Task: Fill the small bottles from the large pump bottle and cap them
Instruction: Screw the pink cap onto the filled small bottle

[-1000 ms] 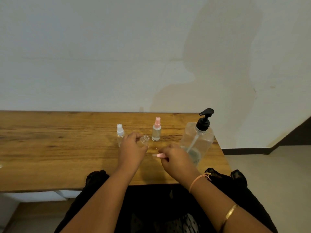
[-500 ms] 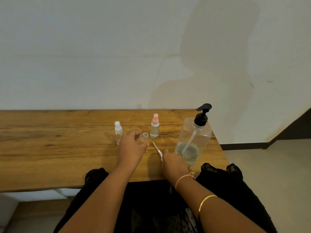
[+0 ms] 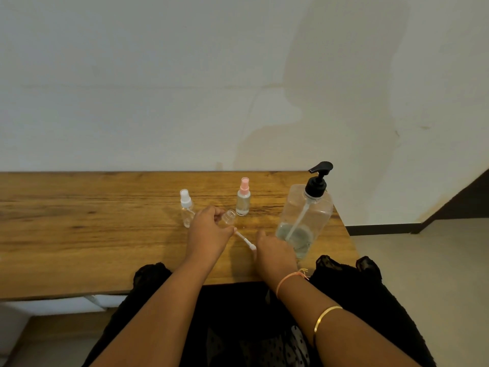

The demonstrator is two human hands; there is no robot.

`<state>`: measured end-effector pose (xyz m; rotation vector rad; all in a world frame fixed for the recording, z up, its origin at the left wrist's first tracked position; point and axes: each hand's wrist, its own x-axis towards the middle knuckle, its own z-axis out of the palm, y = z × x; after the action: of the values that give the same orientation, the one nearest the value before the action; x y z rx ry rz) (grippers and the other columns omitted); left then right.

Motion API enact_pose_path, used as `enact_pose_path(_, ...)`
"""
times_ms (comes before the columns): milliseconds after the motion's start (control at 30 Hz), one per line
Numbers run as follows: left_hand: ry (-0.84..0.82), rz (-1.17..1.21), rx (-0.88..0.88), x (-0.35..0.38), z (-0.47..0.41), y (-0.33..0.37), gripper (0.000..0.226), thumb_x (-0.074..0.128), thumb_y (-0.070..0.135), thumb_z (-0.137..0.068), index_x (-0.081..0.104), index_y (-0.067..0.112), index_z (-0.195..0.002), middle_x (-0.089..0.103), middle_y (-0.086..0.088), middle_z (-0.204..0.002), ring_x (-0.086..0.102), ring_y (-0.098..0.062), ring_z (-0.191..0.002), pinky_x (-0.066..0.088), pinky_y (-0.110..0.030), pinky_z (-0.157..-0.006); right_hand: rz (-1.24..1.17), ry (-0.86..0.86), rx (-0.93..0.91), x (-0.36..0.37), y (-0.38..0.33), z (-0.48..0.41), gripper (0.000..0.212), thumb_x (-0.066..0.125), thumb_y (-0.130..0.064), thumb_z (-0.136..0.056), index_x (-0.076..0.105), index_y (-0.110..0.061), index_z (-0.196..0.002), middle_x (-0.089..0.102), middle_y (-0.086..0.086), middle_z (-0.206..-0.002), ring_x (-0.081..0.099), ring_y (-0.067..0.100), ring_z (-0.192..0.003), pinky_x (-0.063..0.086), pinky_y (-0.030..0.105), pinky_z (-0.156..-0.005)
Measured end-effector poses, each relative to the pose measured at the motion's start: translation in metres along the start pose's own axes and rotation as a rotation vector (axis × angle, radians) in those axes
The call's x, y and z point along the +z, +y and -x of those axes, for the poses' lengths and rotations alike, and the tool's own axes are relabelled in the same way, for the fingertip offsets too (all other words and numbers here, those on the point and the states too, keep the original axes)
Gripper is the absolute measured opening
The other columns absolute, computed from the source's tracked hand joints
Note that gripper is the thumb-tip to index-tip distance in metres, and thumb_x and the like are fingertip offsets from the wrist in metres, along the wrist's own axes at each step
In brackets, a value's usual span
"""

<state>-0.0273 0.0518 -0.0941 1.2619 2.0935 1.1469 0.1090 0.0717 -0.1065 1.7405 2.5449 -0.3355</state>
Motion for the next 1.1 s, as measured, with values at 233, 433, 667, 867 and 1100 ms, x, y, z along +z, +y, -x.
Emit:
enact_pose_path(233, -0.01, -0.015, -0.009, 0.0, 0.001, 0.001, 0.042, 0.08, 0.015, -0.071, 0.062, 0.013, -0.109, 0.062, -0.001, -0.11, 0.054, -0.009, -0.097, 0.043, -0.021, -0.081, -0.029, -0.008, -0.004, -0.004, -0.001, 0.001, 0.019, 0.052, -0.019, -0.095, 0.047, -0.013, -0.113, 0.06, 0.009, -0.111, 0.062, 0.029, -0.099, 0.04, 0.032, -0.067)
enact_pose_path(433, -0.025, -0.009, -0.024, 0.0, 0.002, 0.002, 0.041, 0.08, 0.015, -0.072, 0.062, 0.013, -0.108, 0.062, -0.001, -0.111, 0.054, -0.009, -0.097, 0.044, -0.023, -0.081, -0.046, -0.009, 0.005, -0.008, -0.003, 0.001, 0.016, 0.052, -0.019, -0.095, 0.047, -0.013, -0.11, 0.062, 0.007, -0.108, 0.062, 0.027, -0.097, 0.042, 0.034, -0.067)
enact_pose_path(667, 0.005, 0.006, -0.013, 0.003, 0.006, 0.013, 0.034, 0.076, 0.025, -0.074, 0.062, 0.02, -0.105, 0.062, 0.004, -0.105, 0.057, -0.01, -0.095, 0.044, -0.025, -0.074, -0.16, 0.162, -0.042, -0.043, -0.003, 0.007, 0.017, 0.045, -0.009, -0.095, 0.051, -0.012, -0.11, 0.059, 0.007, -0.107, 0.059, 0.025, -0.092, 0.041, 0.03, -0.065)
enact_pose_path(867, -0.033, 0.069, 0.029, 0.008, 0.015, 0.024, 0.031, 0.072, 0.023, -0.076, 0.061, 0.021, -0.105, 0.06, 0.004, -0.108, 0.058, -0.01, -0.092, 0.043, -0.024, -0.068, -0.355, 0.424, -0.261, -0.071, 0.016, 0.025, 0.021, 0.053, -0.01, -0.094, 0.062, -0.013, -0.113, 0.058, 0.0, -0.11, 0.057, 0.014, -0.092, 0.053, 0.033, -0.076)
enact_pose_path(1100, -0.03, 0.192, 0.09, 0.015, 0.026, 0.044, 0.026, 0.072, 0.024, -0.08, 0.056, 0.029, -0.1, 0.056, 0.008, -0.108, 0.056, -0.005, -0.096, 0.044, -0.018, -0.069, -0.429, 0.689, -0.279, -0.086, 0.051, 0.034, 0.013, 0.068, -0.009, -0.085, 0.064, -0.01, -0.097, 0.05, -0.007, -0.098, 0.051, 0.003, -0.076, 0.045, 0.013, -0.064)
